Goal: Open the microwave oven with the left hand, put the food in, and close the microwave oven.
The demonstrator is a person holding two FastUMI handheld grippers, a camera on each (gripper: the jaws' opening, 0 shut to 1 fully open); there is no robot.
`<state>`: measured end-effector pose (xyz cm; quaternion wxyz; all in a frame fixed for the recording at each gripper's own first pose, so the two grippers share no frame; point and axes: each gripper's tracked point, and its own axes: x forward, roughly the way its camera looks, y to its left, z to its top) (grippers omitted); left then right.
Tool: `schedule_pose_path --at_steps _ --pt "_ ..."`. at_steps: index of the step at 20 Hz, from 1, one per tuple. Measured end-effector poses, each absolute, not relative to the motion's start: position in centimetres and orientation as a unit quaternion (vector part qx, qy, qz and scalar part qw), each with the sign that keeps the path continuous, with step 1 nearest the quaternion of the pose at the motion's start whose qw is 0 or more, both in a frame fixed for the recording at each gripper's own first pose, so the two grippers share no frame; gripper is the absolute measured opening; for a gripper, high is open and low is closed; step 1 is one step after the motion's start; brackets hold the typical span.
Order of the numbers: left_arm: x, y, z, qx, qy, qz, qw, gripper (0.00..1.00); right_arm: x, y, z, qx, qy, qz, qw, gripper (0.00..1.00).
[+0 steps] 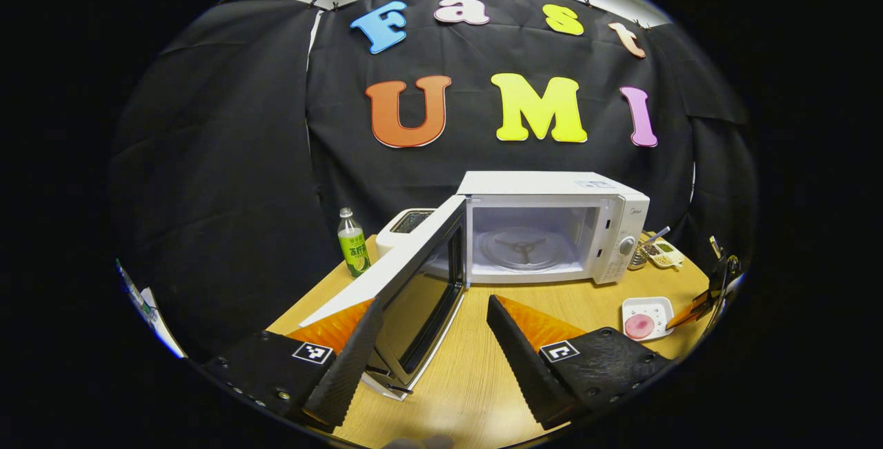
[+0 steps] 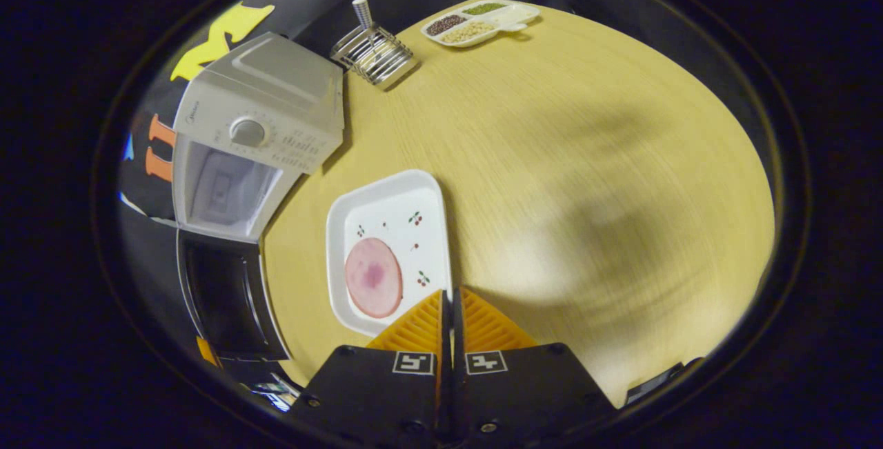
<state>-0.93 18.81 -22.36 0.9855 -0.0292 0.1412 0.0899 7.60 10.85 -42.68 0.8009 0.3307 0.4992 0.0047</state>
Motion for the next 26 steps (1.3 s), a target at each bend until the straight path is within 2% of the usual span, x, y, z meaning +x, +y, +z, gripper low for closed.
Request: schedule_pose_path --at_steps 8,13,18,22,26 --pt "-0.6 18.1 -21.7 -0.018 0.141 0.077 0.987 0.93 7.7 14.3 -37.8 0.335 0.446 0.07 0.827 0.04" --pt "-0.8 16.6 -20.2 -0.021 0.136 0.059 0.989 0.93 8.5 18.2 -33.7 0.356 0.418 0.104 0.829 0.04" --pt "-0.9 16.6 -17.6 -0.009 0.123 0.058 0.991 0.93 10.3 23.5 -30.3 0.402 0.391 0.111 0.821 0.04" --pt "-1.4 16.1 -15.9 0.007 0.114 0.059 0.992 0.93 12.3 29.0 -27.2 0.419 0.339 0.136 0.831 0.04" --pt "-1.2 15.2 -15.4 0.015 0.105 0.053 0.993 0.93 15.9 33.1 -27.0 0.441 0.299 0.114 0.838 0.04"
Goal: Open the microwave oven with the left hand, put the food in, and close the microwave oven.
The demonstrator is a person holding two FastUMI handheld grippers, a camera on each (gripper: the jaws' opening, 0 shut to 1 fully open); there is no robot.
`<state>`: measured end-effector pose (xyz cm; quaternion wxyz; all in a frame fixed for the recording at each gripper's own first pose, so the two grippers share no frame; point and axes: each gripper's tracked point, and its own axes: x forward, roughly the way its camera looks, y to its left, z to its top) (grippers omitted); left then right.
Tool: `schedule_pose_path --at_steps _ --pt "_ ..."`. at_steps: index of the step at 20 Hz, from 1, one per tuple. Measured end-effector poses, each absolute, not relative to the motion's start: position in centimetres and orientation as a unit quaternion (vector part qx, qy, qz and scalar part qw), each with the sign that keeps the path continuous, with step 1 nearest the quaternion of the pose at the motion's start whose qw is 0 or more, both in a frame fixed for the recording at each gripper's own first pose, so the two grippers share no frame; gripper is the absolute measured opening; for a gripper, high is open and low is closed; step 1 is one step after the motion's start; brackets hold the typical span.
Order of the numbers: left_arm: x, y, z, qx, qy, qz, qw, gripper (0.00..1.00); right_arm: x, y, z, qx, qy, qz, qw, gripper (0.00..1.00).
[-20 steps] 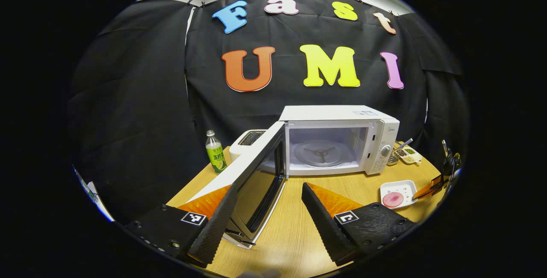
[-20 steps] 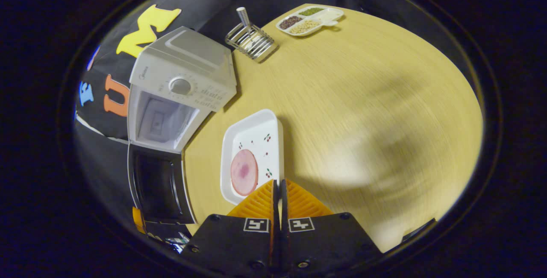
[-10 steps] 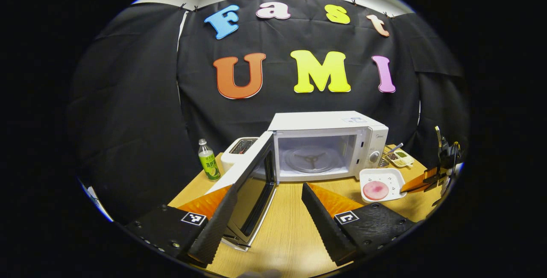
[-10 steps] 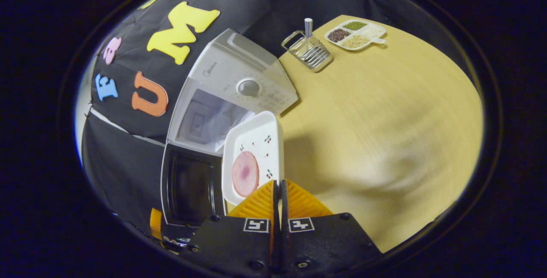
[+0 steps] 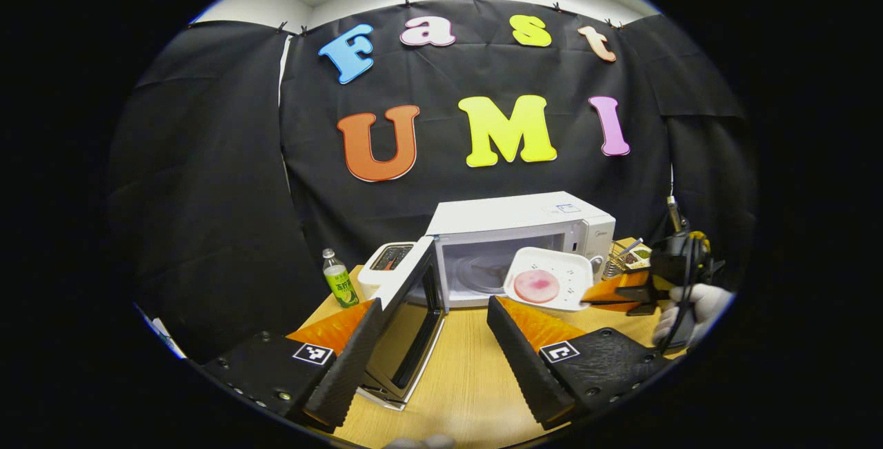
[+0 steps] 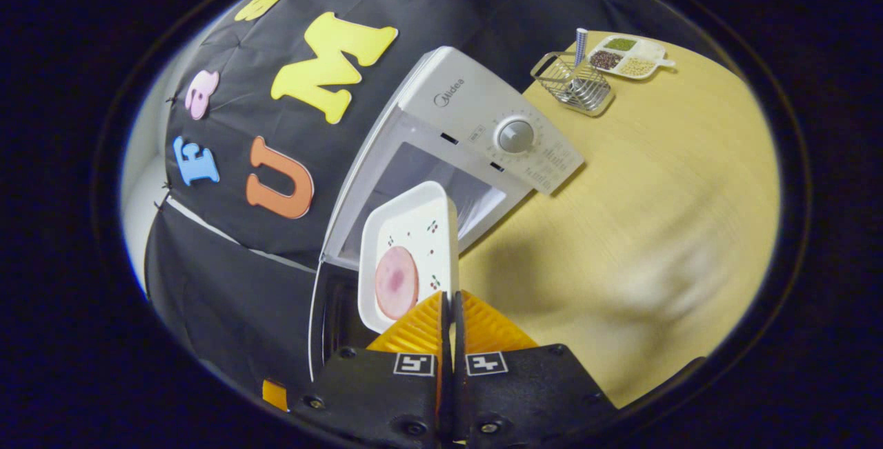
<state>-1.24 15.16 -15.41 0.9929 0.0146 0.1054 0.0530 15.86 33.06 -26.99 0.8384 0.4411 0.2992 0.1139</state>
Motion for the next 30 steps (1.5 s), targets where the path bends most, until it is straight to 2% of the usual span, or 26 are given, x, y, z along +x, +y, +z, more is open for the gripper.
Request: schedule_pose_path --at_steps 2,8,10,13,17,22,28,29,30 --pt "-1.0 14.9 -16.1 0.018 0.111 0.049 0.992 0.93 17.8 35.0 -27.6 0.449 0.29 0.1 0.839 0.04" --pt "-0.2 14.4 -17.2 0.018 0.112 0.057 0.992 0.93 22.9 37.9 -30.3 0.499 0.243 0.006 0.832 0.04" --pt "-0.1 15.1 -17.6 0.024 0.117 0.065 0.991 0.93 24.4 39.0 -31.1 0.511 0.237 -0.012 0.826 0.04" --pt "-0.1 16.2 -17.6 0.029 0.121 0.076 0.989 0.93 26.6 40.2 -31.5 0.497 0.219 -0.031 0.839 0.04" --pt "-0.2 17.6 -17.7 0.037 0.118 0.09 0.988 0.93 30.4 42.1 -33.3 0.53 0.228 -0.048 0.815 0.04" --pt "-0.3 18.7 -18.5 0.03 0.117 0.103 0.987 0.93 34.3 40.5 -33.3 0.484 0.182 -0.086 0.852 0.04" --pt "-0.4 20.1 -19.0 0.036 0.122 0.112 0.986 0.93 35.5 41.5 -33.6 0.509 0.177 -0.067 0.84 0.13" --pt "-0.3 20.4 -18.6 0.04 0.116 0.114 0.986 0.93 34.8 41.2 -33.4 0.513 0.179 -0.062 0.837 0.16" --pt "-0.2 20.7 -18.4 0.041 0.112 0.117 0.986 0.93 33.9 40.6 -32.7 0.512 0.175 -0.059 0.839 0.24"
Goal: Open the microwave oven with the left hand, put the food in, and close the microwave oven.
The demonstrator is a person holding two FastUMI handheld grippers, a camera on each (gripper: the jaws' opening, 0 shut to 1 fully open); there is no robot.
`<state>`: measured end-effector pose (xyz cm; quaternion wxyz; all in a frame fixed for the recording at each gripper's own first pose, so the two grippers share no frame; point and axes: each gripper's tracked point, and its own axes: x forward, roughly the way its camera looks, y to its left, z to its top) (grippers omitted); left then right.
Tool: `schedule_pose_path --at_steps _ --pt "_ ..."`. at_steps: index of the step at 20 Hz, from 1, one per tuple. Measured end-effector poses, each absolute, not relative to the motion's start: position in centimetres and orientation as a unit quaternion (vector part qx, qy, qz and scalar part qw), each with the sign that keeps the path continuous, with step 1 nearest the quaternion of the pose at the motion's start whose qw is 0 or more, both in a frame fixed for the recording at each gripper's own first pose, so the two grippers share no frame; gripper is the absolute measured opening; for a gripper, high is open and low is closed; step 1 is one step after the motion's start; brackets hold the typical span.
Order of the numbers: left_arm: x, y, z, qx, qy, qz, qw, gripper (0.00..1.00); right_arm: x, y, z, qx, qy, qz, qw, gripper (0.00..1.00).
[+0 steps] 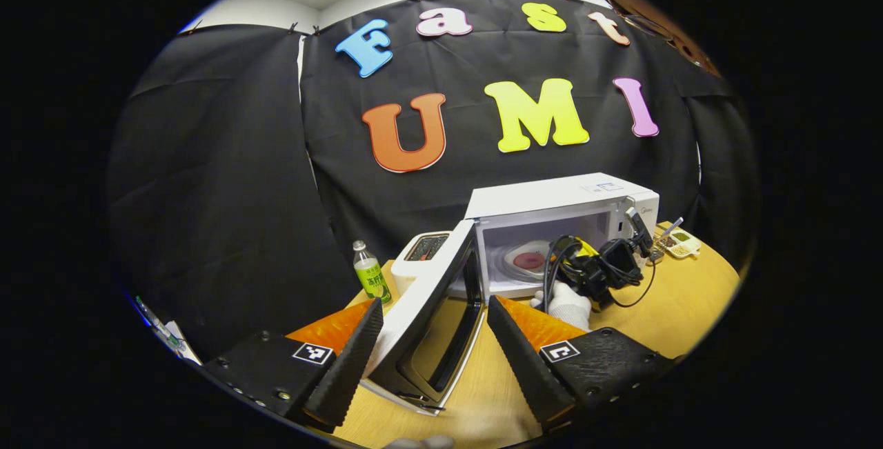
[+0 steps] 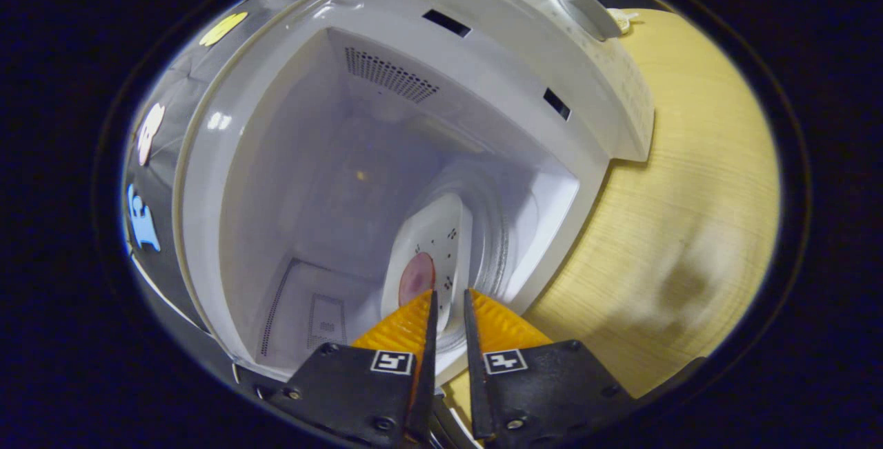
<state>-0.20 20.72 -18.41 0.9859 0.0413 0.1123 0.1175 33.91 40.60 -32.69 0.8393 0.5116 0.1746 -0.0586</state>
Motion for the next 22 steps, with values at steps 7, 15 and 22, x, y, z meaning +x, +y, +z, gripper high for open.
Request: schedule_pose_path --at_steps 7,15,22 --pt "0.1 21.7 -14.9 0.053 0.087 0.118 0.988 0.93 26.6 37.7 -23.9 0.384 0.158 0.029 0.909 0.94" --pt "0.5 21.3 -10.0 0.045 0.045 0.089 0.994 0.93 17.3 28.8 -11.6 0.129 0.113 0.078 0.982 0.99" --pt "0.9 19.1 -9.0 -0.013 0.036 0.059 0.998 0.93 8.3 21.7 -1.4 0.043 0.038 0.037 0.998 0.99"
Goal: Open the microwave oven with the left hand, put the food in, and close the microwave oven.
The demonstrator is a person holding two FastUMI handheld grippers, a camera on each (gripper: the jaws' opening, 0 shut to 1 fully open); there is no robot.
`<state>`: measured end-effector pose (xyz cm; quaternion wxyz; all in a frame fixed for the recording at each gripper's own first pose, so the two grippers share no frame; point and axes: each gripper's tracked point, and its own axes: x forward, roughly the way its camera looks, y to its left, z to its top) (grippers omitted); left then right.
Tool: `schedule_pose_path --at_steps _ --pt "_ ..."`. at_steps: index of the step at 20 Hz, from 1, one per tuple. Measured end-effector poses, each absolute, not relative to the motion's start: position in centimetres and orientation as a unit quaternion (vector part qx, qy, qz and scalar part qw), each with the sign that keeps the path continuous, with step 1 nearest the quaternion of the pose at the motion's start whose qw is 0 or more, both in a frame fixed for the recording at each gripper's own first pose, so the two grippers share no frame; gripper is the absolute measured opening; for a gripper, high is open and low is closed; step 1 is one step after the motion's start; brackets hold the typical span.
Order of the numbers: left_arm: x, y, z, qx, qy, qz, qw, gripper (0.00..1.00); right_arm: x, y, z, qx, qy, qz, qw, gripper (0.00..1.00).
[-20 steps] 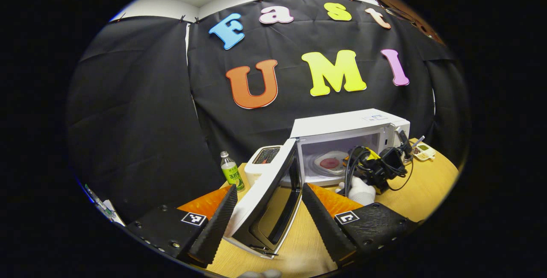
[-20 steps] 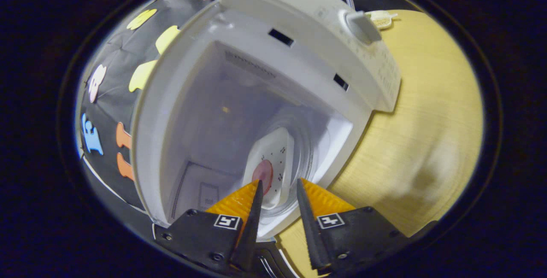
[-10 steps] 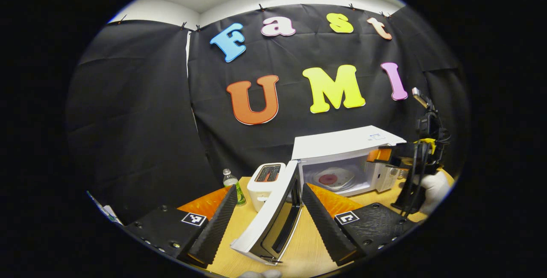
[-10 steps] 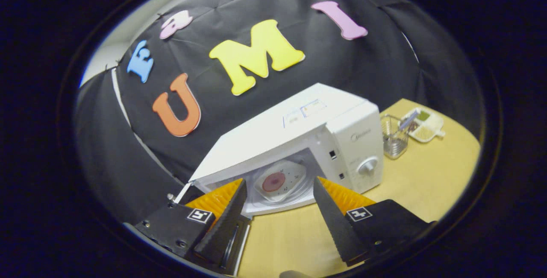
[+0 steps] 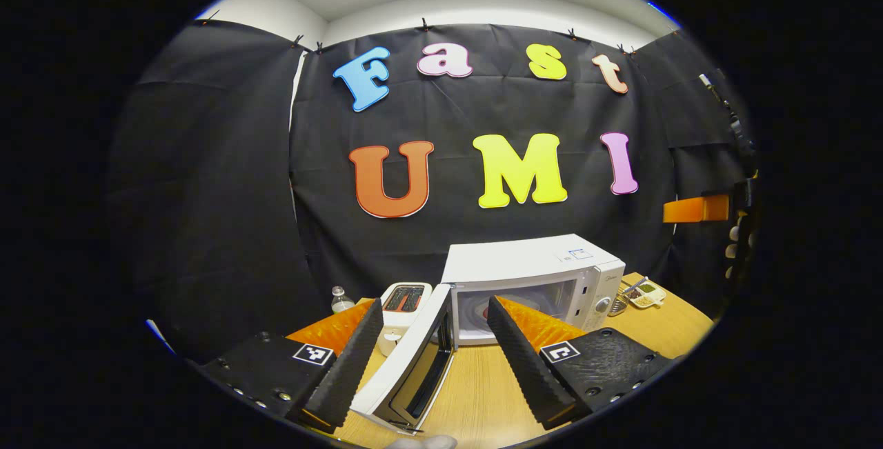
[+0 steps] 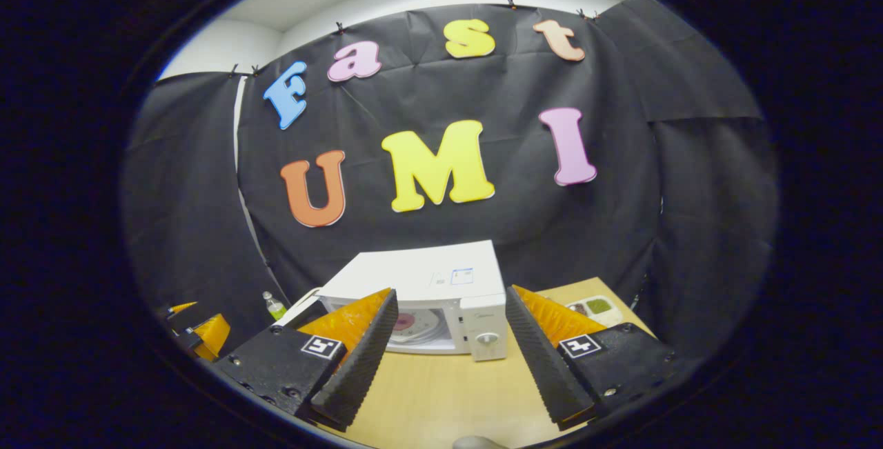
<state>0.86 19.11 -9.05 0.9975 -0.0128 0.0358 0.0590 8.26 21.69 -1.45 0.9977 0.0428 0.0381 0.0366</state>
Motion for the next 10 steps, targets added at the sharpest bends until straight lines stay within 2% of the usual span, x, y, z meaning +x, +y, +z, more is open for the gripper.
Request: schedule_pose_path --at_steps 2,8,9,10 --pt "0.9 19.1 -8.5 -0.025 0.03 0.061 0.997 0.93 6.4 19.7 0.1 0.02 0.017 0.021 0.999 0.99" --pt "0.7 18.6 -7.4 -0.036 0.014 0.059 0.998 0.92 3.8 15.5 -0.2 0.033 0.026 -0.012 0.999 0.99" --pt "0.9 18.9 -7.5 -0.037 0.019 0.058 0.997 0.86 3.4 14.9 -0.2 0.033 0.027 -0.011 0.999 0.99" --pt "0.8 19.0 -7.9 -0.04 0.023 0.062 0.997 0.63 3.2 14.6 0.0 0.031 0.024 -0.013 0.999 0.99"
